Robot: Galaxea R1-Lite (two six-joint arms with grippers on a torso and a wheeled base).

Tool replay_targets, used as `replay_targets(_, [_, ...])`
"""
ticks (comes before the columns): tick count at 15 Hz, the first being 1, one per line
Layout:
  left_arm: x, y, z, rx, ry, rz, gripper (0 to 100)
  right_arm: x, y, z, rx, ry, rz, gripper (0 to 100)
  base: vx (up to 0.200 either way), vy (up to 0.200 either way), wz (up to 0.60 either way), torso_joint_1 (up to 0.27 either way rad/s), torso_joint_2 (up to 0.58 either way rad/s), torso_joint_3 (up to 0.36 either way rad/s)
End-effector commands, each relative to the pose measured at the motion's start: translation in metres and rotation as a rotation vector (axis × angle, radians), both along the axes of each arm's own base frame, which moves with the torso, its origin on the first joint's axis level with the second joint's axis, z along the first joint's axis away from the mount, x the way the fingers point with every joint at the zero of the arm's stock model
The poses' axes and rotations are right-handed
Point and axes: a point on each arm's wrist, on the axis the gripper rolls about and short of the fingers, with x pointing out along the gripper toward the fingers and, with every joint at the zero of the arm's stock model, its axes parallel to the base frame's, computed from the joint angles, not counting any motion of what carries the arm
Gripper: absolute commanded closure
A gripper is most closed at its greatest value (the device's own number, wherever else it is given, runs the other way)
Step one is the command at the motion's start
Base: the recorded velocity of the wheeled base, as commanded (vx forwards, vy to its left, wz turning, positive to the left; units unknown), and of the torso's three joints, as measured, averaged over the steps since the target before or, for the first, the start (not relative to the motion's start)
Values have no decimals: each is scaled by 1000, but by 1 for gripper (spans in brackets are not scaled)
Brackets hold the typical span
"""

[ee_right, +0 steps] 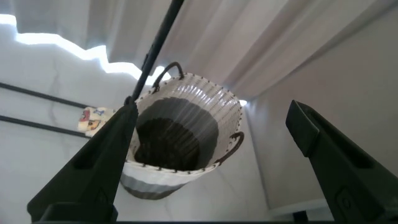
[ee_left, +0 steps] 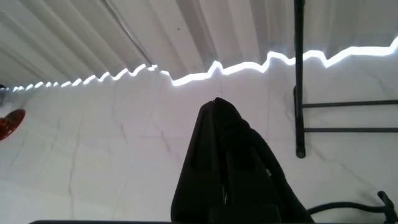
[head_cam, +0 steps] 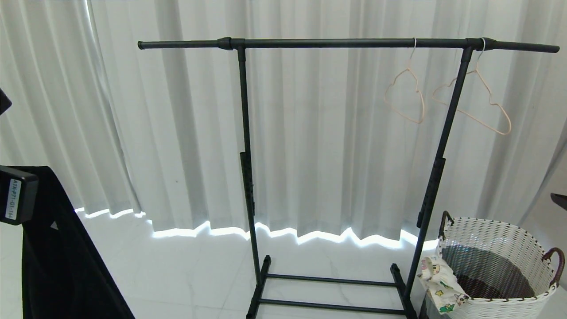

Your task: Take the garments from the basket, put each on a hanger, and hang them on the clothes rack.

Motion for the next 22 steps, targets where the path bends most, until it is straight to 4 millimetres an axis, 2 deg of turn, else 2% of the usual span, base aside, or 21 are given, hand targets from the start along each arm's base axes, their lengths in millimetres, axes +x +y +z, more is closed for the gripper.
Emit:
replay_targets(1, [-6, 0, -1, -1, -7, 3, 100, 1, 0, -1, 4, -1, 4, 0, 0, 0, 0, 0, 0, 0])
replay_targets(4, [-12, -9, 1, -9, -25, -68, 100, -1, 2, -3, 136, -5, 9, 0, 0, 0, 0, 7, -38, -27])
replay_targets(7, [-15, -10, 2, -16, -40, -73, 100, -1, 2, -1, 165, -19, 4, 0, 0, 0, 0, 87, -323, -220])
replay_targets(22, [-16, -11, -1, -72, -73, -107, 100, 1, 2, -4, 169, -5, 1, 0, 0, 0, 0, 191, -475, -280])
